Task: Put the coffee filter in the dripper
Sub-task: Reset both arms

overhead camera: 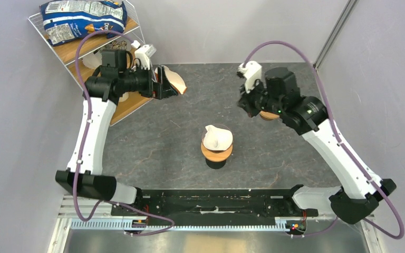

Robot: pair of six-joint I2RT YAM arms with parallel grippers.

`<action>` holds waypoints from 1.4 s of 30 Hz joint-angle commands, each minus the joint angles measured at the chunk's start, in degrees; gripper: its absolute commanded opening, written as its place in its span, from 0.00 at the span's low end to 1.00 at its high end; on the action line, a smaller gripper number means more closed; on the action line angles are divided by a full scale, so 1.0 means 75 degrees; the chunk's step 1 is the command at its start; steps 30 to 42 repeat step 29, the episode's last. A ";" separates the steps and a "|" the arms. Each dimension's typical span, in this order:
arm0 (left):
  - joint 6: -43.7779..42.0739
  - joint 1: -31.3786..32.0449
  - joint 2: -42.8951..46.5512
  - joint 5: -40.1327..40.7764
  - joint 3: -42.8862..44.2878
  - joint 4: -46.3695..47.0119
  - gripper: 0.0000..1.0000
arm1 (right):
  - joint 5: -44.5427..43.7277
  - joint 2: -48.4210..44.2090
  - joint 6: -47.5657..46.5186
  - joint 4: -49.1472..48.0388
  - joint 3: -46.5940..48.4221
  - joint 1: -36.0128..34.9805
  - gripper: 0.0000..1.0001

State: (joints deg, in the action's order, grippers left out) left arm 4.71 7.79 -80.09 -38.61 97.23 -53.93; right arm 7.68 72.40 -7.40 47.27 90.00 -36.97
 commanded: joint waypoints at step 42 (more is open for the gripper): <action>-0.1091 0.0871 0.0929 0.4373 -0.1914 0.0331 0.99 | 0.0644 -0.2353 0.1857 -0.1107 -0.3015 0.2671 0.97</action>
